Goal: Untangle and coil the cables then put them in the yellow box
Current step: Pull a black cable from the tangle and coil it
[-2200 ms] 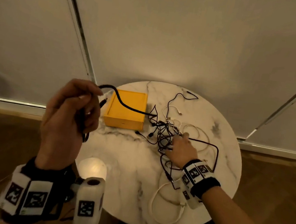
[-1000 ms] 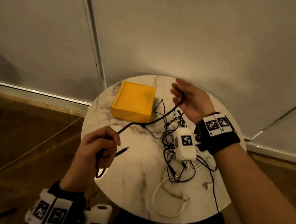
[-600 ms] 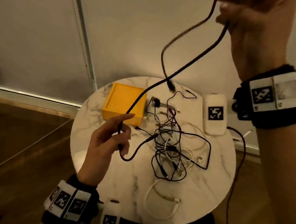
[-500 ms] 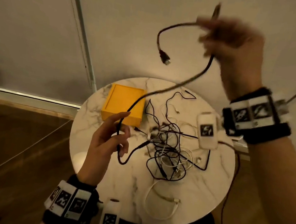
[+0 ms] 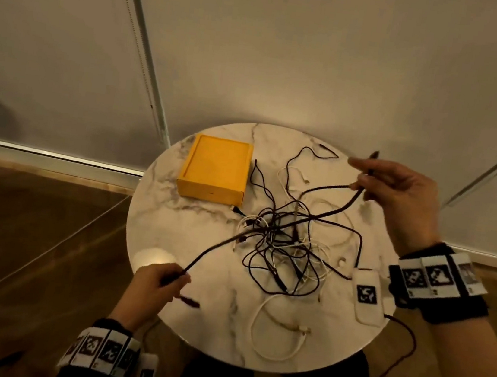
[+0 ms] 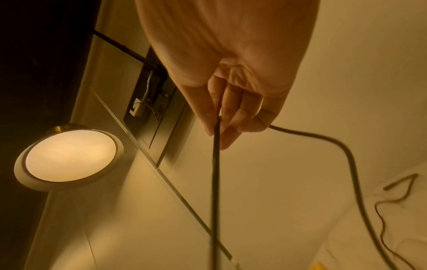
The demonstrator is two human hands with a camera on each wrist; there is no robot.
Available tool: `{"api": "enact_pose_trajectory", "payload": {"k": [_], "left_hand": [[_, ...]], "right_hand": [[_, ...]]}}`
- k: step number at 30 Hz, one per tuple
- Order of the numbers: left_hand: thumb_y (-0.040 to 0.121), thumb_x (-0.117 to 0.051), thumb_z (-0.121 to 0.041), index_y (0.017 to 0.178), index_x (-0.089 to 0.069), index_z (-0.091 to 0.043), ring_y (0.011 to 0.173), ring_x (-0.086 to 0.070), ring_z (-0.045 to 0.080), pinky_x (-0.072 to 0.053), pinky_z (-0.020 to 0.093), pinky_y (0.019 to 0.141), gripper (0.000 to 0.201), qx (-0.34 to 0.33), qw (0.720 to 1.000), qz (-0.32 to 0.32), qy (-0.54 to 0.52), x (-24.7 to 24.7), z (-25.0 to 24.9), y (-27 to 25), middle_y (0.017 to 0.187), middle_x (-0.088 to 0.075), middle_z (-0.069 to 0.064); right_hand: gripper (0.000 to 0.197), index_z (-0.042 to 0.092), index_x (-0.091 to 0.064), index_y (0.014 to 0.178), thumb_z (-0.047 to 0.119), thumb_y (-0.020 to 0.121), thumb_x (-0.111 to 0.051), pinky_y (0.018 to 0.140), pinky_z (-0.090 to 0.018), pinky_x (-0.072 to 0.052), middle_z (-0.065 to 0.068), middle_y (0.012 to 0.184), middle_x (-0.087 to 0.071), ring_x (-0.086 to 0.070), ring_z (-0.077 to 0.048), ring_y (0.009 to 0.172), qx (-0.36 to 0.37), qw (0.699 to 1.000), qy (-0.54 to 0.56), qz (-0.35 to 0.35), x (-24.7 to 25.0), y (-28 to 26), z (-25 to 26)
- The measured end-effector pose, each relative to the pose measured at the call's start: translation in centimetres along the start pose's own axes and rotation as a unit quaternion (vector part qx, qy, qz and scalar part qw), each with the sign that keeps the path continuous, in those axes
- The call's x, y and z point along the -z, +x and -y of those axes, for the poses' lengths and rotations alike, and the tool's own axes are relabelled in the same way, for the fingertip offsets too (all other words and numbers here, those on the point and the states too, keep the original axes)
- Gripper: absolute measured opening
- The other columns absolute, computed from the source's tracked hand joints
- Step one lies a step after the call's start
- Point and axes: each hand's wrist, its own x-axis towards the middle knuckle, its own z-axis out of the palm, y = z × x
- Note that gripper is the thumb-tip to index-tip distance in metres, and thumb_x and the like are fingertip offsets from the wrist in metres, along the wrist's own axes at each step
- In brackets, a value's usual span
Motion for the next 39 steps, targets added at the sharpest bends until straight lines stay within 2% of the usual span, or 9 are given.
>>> {"api": "enact_pose_trajectory", "payload": {"k": [11, 15, 18, 21, 24, 29, 32, 35, 39], "left_hand": [[0.087, -0.069, -0.019, 0.064, -0.069, -0.007, 0.047, -0.051, 0.007, -0.041, 0.02, 0.051, 0.027, 0.027, 0.997, -0.065, -0.03, -0.4, 0.2, 0.7, 0.054, -0.065, 0.002], [0.085, -0.071, -0.012, 0.061, -0.068, -0.004, 0.048, -0.053, 0.011, -0.043, 0.02, 0.056, 0.025, 0.037, 0.994, -0.039, -0.1, 0.1, 0.0, 1.2, 0.05, -0.059, 0.004], [0.088, -0.065, -0.006, 0.051, -0.063, -0.014, 0.047, -0.044, 0.012, -0.035, 0.023, 0.053, 0.038, 0.044, 0.99, -0.036, -0.128, 0.0, -1.0, 1.2, 0.048, -0.05, 0.001], [0.087, -0.054, 0.001, 0.039, -0.053, -0.021, 0.044, -0.027, 0.009, -0.019, 0.026, 0.051, 0.053, 0.047, 0.963, -0.06, -0.258, -0.1, -2.5, 1.0, 0.044, -0.035, -0.006], [0.078, -0.05, -0.014, 0.042, -0.053, -0.02, 0.048, -0.016, 0.014, -0.011, 0.032, 0.052, 0.037, 0.022, 0.941, -0.044, -0.335, -0.2, -4.1, 0.9, 0.049, -0.024, -0.002], [0.08, -0.051, -0.016, 0.053, -0.059, -0.01, 0.045, -0.019, 0.009, -0.012, 0.025, 0.048, 0.028, 0.007, 0.942, 0.06, -0.329, -0.5, -6.3, 0.3, 0.046, -0.025, -0.007], [0.084, -0.052, -0.015, 0.061, -0.062, -0.006, 0.044, -0.021, 0.008, -0.017, 0.022, 0.047, 0.027, -0.003, 0.937, 0.104, -0.333, -1.5, -7.2, -0.2, 0.047, -0.027, -0.007], [0.086, -0.048, -0.018, 0.07, -0.062, -0.005, 0.044, -0.027, 0.01, -0.022, 0.021, 0.047, 0.025, 0.008, 0.888, 0.08, -0.452, -1.4, -7.1, -0.6, 0.052, -0.032, -0.001], [0.092, -0.043, -0.02, 0.085, -0.06, -0.005, 0.051, -0.034, 0.012, -0.026, 0.024, 0.05, 0.024, 0.025, 0.85, 0.065, -0.522, -0.6, -6.7, -1.1, 0.06, -0.041, 0.001]], "right_hand": [[0.025, 0.002, -0.068, 0.11, 0.003, 0.086, -0.06, 0.067, -0.024, -0.052, 0.002, 0.103, -0.073, -0.068, -0.018, 0.088, -0.047, 0.99, -0.024, -0.129, 4.9, -3.6, -2.2], [0.025, 0.011, -0.068, 0.112, 0.018, 0.089, -0.062, 0.082, -0.044, -0.049, -0.011, 0.111, -0.07, -0.064, -0.027, 0.091, -0.125, 0.982, -0.004, -0.139, 7.0, -4.8, -3.2], [0.027, 0.021, -0.071, 0.097, 0.04, 0.078, -0.071, 0.079, -0.051, -0.052, -0.005, 0.1, -0.073, -0.068, -0.032, 0.088, -0.186, 0.97, -0.151, -0.044, 7.3, -5.5, -4.7], [0.007, 0.018, -0.069, 0.093, 0.021, 0.088, -0.066, 0.069, -0.041, -0.053, -0.003, 0.077, -0.075, -0.072, -0.026, 0.072, -0.263, 0.898, -0.317, 0.154, 5.4, -7.0, -5.6], [0.007, 0.017, -0.07, 0.087, 0.023, 0.088, -0.066, 0.062, -0.033, -0.052, -0.003, 0.061, -0.072, -0.068, -0.023, 0.056, -0.253, 0.87, -0.364, 0.217, 2.4, -8.1, -5.9], [0.026, 0.021, -0.064, 0.108, 0.011, 0.085, -0.066, 0.083, -0.015, -0.046, 0.006, 0.102, -0.065, -0.062, -0.01, 0.095, -0.04, 0.941, -0.271, 0.199, -5.5, -10.3, -5.4], [0.042, 0.02, -0.057, 0.126, 0.014, 0.086, -0.066, 0.094, -0.021, -0.04, 0.006, 0.12, -0.058, -0.054, -0.005, 0.108, -0.014, 0.933, -0.226, 0.281, -10.4, -12.1, -5.6], [0.012, 0.006, -0.066, 0.101, 0.01, 0.093, -0.058, 0.077, -0.027, -0.051, -0.01, 0.085, -0.071, -0.067, -0.017, 0.076, -0.139, 0.95, -0.042, 0.275, -13.3, -13.4, -7.0], [0.015, 0.001, -0.063, 0.081, 0.008, 0.093, -0.057, 0.057, -0.033, -0.045, -0.013, 0.057, -0.052, -0.05, -0.021, 0.05, -0.247, 0.955, 0.109, 0.126, -12.3, -14.2, -9.1]]}}
